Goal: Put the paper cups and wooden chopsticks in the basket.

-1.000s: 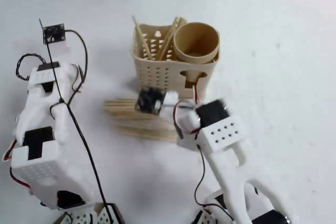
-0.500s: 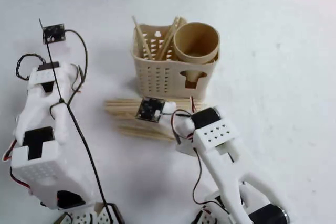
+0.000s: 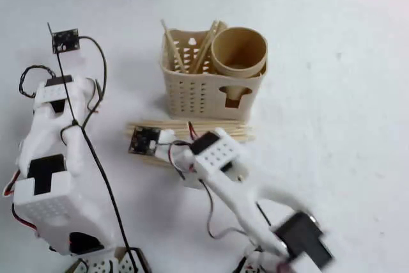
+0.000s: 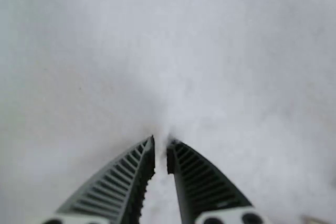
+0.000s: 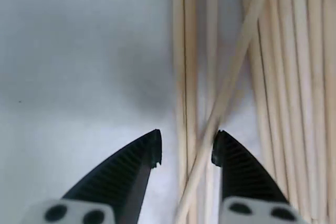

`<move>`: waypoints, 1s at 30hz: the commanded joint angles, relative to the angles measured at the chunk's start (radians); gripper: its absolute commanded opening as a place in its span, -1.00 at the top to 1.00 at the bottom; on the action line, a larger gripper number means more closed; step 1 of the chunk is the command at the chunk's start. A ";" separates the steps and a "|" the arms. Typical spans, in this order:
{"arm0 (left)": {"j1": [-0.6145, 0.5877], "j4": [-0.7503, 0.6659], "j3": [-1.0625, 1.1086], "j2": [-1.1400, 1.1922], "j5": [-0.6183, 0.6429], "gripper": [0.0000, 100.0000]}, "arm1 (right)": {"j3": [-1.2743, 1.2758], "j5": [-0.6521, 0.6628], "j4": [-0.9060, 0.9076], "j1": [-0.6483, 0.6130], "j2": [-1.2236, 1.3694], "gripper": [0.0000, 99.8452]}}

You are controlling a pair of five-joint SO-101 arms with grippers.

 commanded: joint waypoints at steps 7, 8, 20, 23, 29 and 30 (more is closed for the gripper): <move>0.005 -0.017 -0.037 -0.005 0.012 0.88 | -0.107 -0.009 -0.027 0.048 0.104 0.75; 0.005 -0.018 -0.037 -0.005 0.012 0.88 | -0.109 -0.009 -0.027 0.048 0.104 0.80; 0.005 -0.018 -0.037 -0.005 0.012 0.88 | -0.109 -0.011 0.027 0.050 -0.015 0.97; 0.005 -0.018 -0.037 -0.005 0.012 0.88 | -0.109 -0.038 0.085 0.050 -0.159 0.97; 0.005 -0.017 -0.037 -0.005 0.012 0.88 | -0.259 -0.051 0.285 0.045 -0.421 0.97; 0.005 -0.017 -0.037 -0.005 0.012 0.88 | -0.311 -0.051 0.323 0.047 -0.441 0.97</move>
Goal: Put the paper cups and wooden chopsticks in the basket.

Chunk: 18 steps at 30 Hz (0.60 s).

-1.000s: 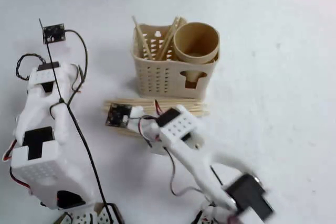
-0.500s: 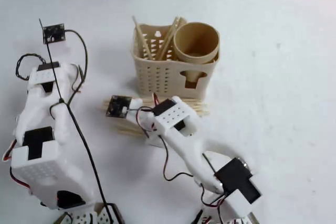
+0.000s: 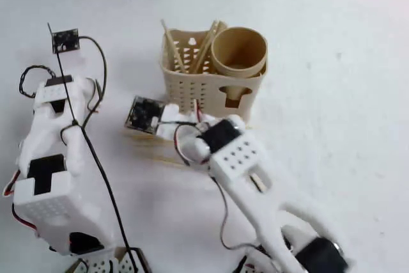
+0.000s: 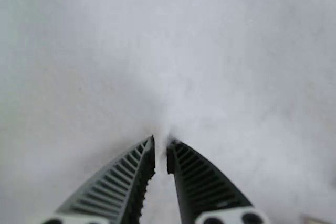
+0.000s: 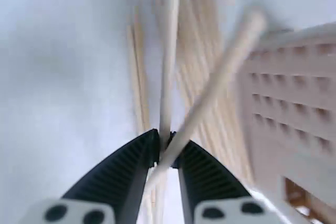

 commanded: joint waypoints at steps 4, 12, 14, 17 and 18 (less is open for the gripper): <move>0.005 -0.017 -0.037 -0.005 0.012 0.88 | -0.393 -0.040 0.185 0.012 -0.124 0.97; 0.005 -0.018 -0.037 -0.005 0.012 0.88 | -0.904 -0.143 0.194 0.013 0.065 0.97; 0.005 -0.018 -0.037 -0.005 0.012 0.88 | -1.016 -0.164 0.176 0.030 0.151 0.97; 0.005 -0.018 -0.037 -0.005 0.012 0.88 | -1.175 -0.178 0.168 0.065 0.268 0.97; 0.005 -0.018 -0.037 -0.005 0.012 0.88 | -1.224 -0.199 0.168 0.081 0.302 0.97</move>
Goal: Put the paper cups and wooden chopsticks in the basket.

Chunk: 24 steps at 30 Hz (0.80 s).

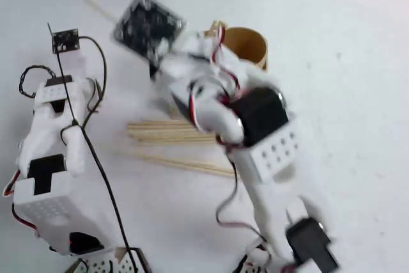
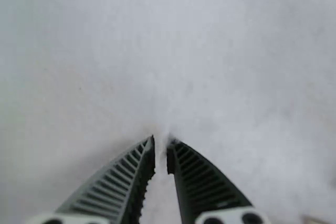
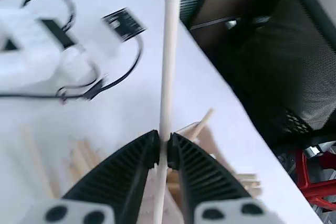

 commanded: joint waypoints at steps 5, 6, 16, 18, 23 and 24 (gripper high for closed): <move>0.005 -0.018 -0.037 -0.005 0.012 0.88 | -0.344 -0.144 -0.062 0.116 0.196 0.97; 0.005 -0.018 -0.037 -0.005 0.012 0.88 | -0.361 -0.158 -0.071 0.122 0.208 0.97; 0.005 -0.017 -0.037 -0.005 0.012 0.88 | -0.365 -0.304 -0.096 0.124 0.292 0.97; 0.002 -0.015 -0.037 -0.005 0.012 0.88 | -0.365 -0.310 -0.094 0.122 0.308 0.97; 0.002 -0.015 -0.037 -0.005 0.012 0.88 | -0.333 -0.382 -0.101 0.137 0.323 0.97; 0.002 -0.015 -0.037 -0.005 0.012 0.88 | -0.311 -0.396 -0.119 0.142 0.323 0.97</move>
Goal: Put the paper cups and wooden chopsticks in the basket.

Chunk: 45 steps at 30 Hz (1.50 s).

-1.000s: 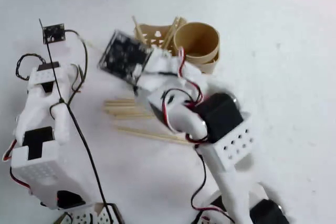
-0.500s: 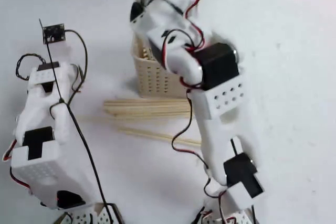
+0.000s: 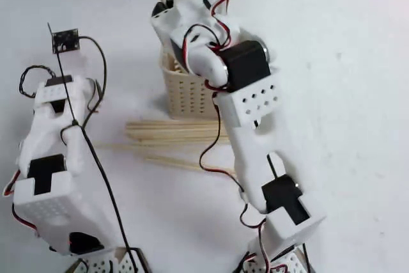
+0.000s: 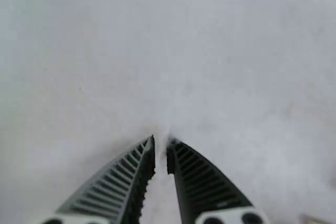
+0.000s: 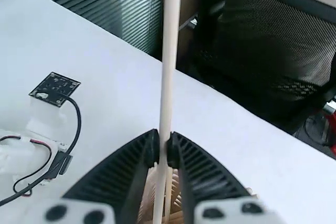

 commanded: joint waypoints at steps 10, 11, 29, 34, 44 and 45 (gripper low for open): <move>0.005 -0.018 -0.037 -0.005 0.012 0.88 | 0.379 -0.068 -0.320 0.038 -0.107 0.97; 0.005 -0.018 -0.037 -0.005 0.012 0.88 | 0.431 -0.066 -0.369 0.044 -0.142 0.97; 0.005 -0.018 -0.037 -0.005 0.012 0.88 | 1.191 -0.058 -0.628 0.038 -0.568 0.54; 0.005 -0.018 -0.037 -0.004 0.012 0.88 | 1.194 -0.058 -0.516 0.038 -0.688 0.53; 0.005 -0.018 -0.037 -0.004 0.011 0.88 | 1.203 0.262 -0.108 -0.076 -0.877 0.69; 0.005 -0.020 -0.037 -0.004 0.011 0.88 | 1.215 0.316 -0.067 -0.113 -0.857 0.69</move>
